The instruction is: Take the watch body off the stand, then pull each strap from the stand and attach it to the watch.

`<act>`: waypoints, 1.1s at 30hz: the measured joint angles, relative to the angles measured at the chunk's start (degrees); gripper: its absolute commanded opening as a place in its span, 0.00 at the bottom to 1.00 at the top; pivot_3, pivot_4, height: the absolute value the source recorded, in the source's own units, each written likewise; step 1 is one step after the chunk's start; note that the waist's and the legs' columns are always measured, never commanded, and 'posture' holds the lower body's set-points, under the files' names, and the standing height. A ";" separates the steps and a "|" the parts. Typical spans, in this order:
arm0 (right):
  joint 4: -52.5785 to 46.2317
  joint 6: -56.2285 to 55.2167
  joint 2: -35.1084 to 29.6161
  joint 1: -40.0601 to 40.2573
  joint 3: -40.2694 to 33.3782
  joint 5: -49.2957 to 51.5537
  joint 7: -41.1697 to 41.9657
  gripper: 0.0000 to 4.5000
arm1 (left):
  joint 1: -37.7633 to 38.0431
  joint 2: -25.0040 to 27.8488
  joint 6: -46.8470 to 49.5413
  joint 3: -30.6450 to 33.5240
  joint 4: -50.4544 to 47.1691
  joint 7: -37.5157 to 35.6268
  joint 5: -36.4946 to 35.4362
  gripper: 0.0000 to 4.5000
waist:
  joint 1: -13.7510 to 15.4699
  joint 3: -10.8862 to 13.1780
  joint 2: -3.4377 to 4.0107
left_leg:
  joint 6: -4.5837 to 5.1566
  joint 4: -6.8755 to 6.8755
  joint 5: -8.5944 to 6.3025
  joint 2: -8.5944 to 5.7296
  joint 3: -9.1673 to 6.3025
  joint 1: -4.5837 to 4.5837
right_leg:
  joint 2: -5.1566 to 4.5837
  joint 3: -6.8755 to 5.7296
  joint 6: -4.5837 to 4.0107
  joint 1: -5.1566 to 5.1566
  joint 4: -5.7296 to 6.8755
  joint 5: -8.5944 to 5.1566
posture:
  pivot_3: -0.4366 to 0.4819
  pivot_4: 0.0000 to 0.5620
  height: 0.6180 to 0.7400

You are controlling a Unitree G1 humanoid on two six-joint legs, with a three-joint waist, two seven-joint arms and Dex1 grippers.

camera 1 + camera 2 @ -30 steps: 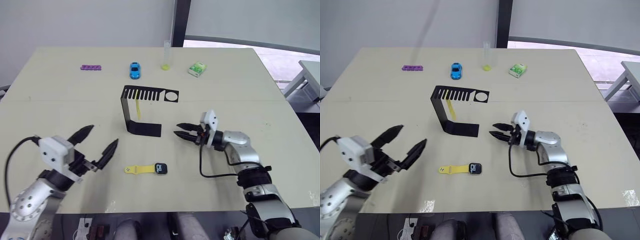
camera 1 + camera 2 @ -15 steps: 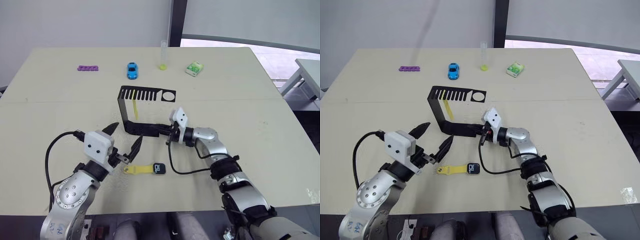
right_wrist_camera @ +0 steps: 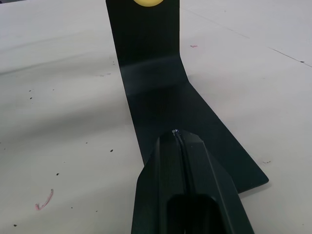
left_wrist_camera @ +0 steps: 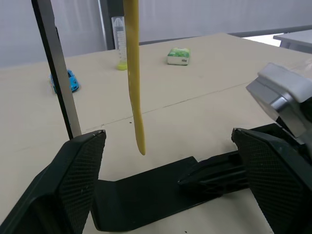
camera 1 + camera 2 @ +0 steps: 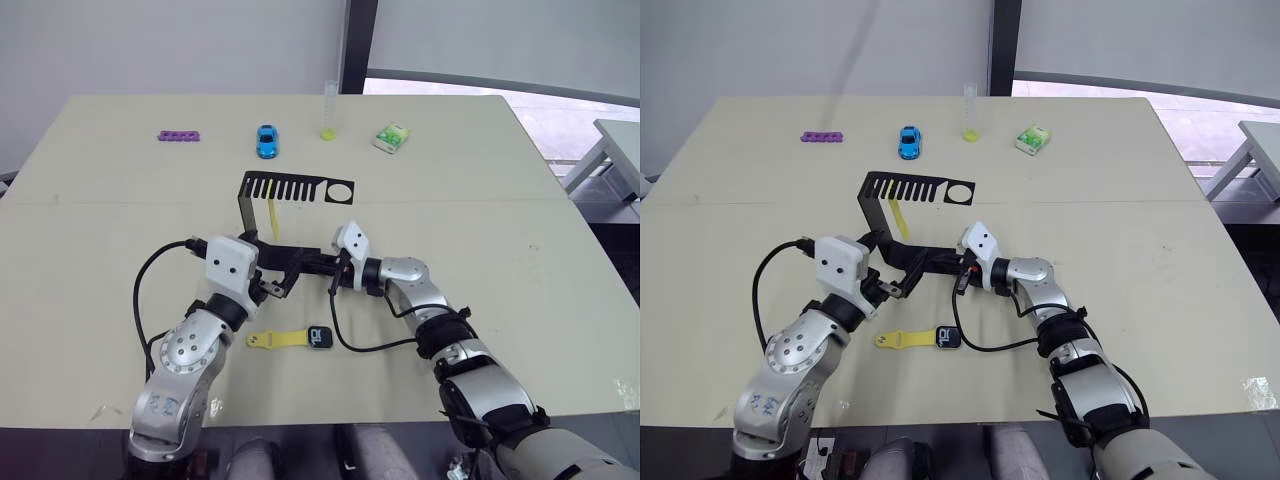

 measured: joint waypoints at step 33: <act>-1.81 0.56 -0.27 1.08 0.79 -0.83 0.52 0.00 | -6.76 -3.64 -9.27 -3.06 12.52 0.94 8.37 0.01 | 0.46 -0.01 -0.01 | -0.01 -0.02 0.00 0.02 0.00 0.01 | -0.02 -0.01 0.00 0.00 -0.01 0.00 | 0.48 0.27 1.00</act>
